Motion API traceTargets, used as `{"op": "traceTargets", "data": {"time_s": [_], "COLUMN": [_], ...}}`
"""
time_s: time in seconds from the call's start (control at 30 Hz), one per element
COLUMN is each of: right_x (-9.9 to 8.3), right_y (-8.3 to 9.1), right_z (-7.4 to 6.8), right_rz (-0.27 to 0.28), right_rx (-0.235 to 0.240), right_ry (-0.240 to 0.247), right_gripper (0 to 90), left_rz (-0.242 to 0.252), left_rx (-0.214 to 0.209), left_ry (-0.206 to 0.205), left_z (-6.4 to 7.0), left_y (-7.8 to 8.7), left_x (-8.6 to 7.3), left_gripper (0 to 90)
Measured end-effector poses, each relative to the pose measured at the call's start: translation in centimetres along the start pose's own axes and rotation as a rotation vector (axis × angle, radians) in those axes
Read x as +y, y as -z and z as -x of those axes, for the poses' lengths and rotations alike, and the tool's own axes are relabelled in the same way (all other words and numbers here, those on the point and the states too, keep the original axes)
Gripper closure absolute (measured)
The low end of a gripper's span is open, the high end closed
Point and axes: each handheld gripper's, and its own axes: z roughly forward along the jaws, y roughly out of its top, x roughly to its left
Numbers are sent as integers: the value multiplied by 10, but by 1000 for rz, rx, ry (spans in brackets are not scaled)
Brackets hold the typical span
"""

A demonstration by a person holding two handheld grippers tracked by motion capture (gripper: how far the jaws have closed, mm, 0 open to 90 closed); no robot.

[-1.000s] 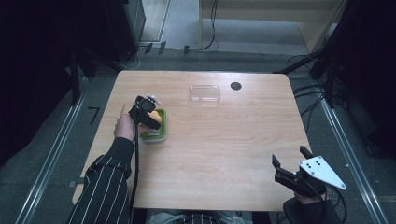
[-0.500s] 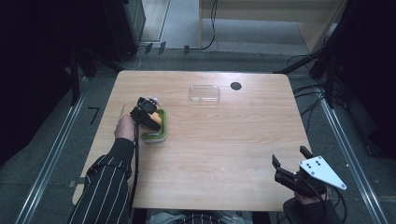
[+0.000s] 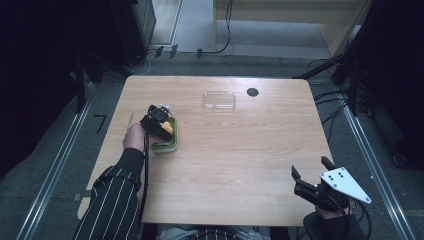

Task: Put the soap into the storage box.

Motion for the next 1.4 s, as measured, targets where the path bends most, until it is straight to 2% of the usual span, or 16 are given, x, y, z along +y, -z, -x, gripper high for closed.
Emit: {"op": "traceTargets", "data": {"time_s": [0.17,0.5,0.93,1.2,1.4], "right_x": [0,0,0,0,0], "right_y": [0,0,1,0,0], "right_z": [0,0,0,0,1], "right_rz": [0,1,1,3,4], "right_rx": [0,-1,-2,-1,-2], "right_ry": [0,1,-5,-5,-7], "right_gripper": [133,133,133,133,133], "left_rz": [-17,8,11,-32,-37], "left_rx": [-10,-18,31,26,28], "left_ry": [-12,-4,42,50,51], "left_z": [0,-1,-3,2,7], "left_y": [-3,0,15,23,32], "left_x": [1,0,-1,-3,-10], "left_gripper": [275,269,133,35,3]}}
